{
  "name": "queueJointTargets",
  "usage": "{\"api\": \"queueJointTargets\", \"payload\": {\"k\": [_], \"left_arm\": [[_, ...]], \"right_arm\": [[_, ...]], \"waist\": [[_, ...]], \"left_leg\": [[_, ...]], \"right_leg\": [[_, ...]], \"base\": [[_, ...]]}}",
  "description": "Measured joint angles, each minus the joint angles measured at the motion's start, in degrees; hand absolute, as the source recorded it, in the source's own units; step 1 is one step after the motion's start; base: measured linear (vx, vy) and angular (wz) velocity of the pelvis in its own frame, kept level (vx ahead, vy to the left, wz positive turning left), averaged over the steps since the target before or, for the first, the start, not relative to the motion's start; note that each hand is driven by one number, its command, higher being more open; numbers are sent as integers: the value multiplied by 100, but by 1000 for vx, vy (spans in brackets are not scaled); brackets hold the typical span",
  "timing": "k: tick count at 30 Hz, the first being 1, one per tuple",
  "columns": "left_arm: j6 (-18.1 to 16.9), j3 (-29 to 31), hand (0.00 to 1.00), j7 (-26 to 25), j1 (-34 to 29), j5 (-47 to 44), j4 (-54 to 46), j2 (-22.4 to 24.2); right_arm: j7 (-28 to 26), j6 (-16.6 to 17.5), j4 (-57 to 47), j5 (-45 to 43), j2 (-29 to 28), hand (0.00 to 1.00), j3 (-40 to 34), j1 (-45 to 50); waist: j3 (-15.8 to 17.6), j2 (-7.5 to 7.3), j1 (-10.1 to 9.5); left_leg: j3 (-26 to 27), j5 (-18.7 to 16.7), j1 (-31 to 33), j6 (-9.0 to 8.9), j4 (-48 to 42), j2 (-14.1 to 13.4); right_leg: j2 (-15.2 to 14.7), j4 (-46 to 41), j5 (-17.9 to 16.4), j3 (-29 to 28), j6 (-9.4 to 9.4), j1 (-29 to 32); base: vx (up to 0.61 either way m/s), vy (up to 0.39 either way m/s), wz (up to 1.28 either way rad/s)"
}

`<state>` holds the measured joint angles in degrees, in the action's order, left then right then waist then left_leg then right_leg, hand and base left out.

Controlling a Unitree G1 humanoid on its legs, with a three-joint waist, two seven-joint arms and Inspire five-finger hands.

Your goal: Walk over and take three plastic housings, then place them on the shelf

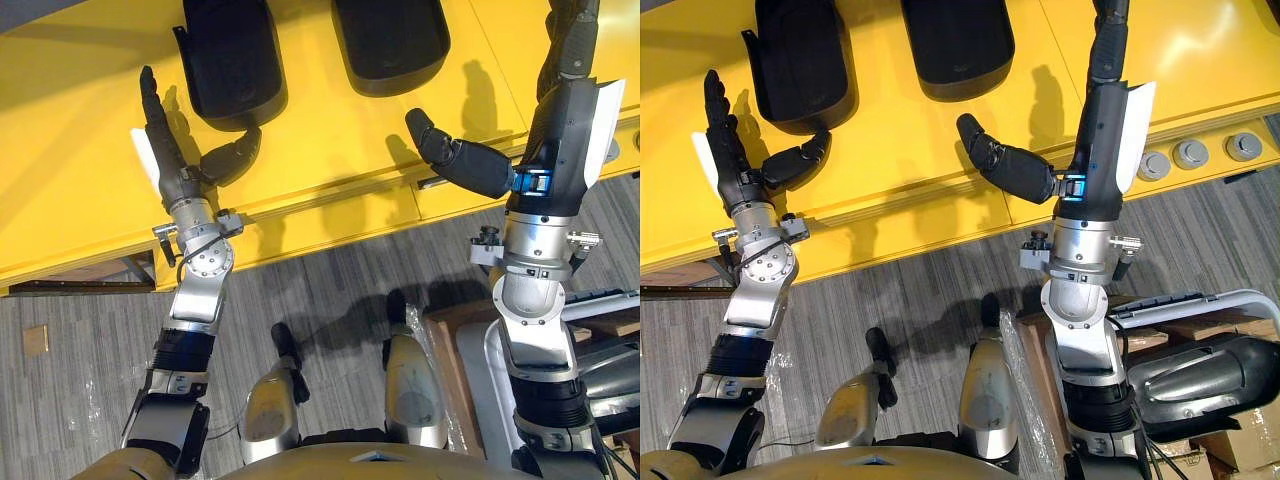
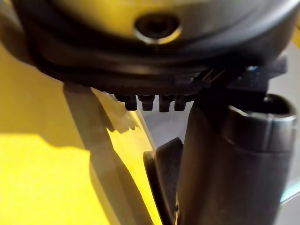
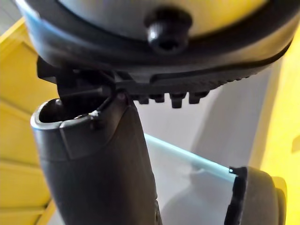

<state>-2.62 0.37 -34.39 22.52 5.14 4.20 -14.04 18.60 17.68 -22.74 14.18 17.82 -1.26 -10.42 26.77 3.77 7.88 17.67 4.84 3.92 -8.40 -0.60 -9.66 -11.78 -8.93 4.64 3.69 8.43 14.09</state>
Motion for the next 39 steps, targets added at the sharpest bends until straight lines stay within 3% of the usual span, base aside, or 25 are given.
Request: {"api": "queueJointTargets", "payload": {"k": [8, 13, 17, 21, 23, 26, 29, 33, 36, 38, 39], "left_arm": [[-5, 43, 100, 71, -325, -30, -97, 96], [-2, 54, 100, 388, -1905, -34, -999, 570], [-78, 139, 100, 613, -2692, -138, -1537, 778], [-856, 239, 100, 1215, -3495, -1128, -2592, 1031], [-1439, 164, 100, 1896, -3661, -2018, -2977, 1111], [-1857, -106, 100, 2708, -3610, -2871, -3188, 1106], [-1877, -461, 100, 3200, -3566, -3395, -3160, 1028], [-1857, -825, 100, 3254, -3231, -3549, -2794, 668], [-1845, -874, 100, 3103, -2907, -3638, -2599, 634], [-1846, -895, 100, 2951, -2798, -3620, -2591, 639], [-1847, -890, 100, 2871, -2752, -3621, -2591, 651]], "right_arm": [[-34, 18, -75, 10, -8, 100, -41, 643], [190, 28, -73, 14, -260, 100, -182, 1410], [306, 25, -69, -22, -549, 100, -352, 1885], [219, -14, -69, -553, -1035, 100, -359, 2303], [74, -157, -69, -1230, -1225, 100, -391, 2626], [44, -409, -69, -1516, -1326, 100, -507, 2920], [-102, -560, -68, -1887, -1346, 100, -825, 3228], [-508, -498, 137, -2924, -1356, 100, -1449, 3433], [-773, -227, 283, -3379, -1363, 100, -1835, 3694], [-975, -89, 283, -3440, -1365, 100, -1850, 3868], [-1111, -44, 282, -3521, -1365, 100, -1846, 3870]], "waist": [[-31, 36, 27], [-644, 178, -40], [-973, 145, -243], [-1316, 22, -350], [-1544, -4, -347], [-1597, -6, -278], [-1721, -22, -102], [-1766, -48, 289], [-1794, -37, 605], [-1796, -35, 679], [-1797, -31, 660]], "left_leg": [[51, 13, -301, 12, 186, 31], [-107, 11, -510, 10, 402, 26], [-229, -9, -751, -10, 500, 26], [-258, -102, -858, -41, 497, 22], [-177, -117, -897, -47, 509, 24], [160, -180, -1067, -81, 537, 10], [678, -283, -1162, -130, 530, -14], [1375, -534, -1384, -255, 322, -116], [1933, -874, -1514, -362, -40, -260], [1951, -1135, -1554, -379, -309, -330], [1663, -1332, -1537, -309, -495, -359]], "right_leg": [[3, 116, 14, -5, 23, -251], [6, 431, 13, 287, 32, -664], [3, 626, -1, 476, 52, -1067], [0, 819, -4, 552, 82, -1313], [9, 902, 26, 495, 113, -1330], [73, 1018, 110, 179, 132, -1307], [186, 1121, 238, -324, 118, -1079], [415, 1221, 407, -1045, 97, -909], [648, 1224, 467, -1639, 116, -750], [802, 1232, 511, -1979, 112, -668], [896, 1232, 549, -2180, 104, -602]], "base": [[16, 8, -2], [103, 10, 18], [63, 5, 20], [3, 3, 7], [9, 7, -19], [-2, 12, -54], [22, 10, -76], [79, -6, -108], [47, -16, -93], [-17, -15, -104], [-87, -22, -143]]}}
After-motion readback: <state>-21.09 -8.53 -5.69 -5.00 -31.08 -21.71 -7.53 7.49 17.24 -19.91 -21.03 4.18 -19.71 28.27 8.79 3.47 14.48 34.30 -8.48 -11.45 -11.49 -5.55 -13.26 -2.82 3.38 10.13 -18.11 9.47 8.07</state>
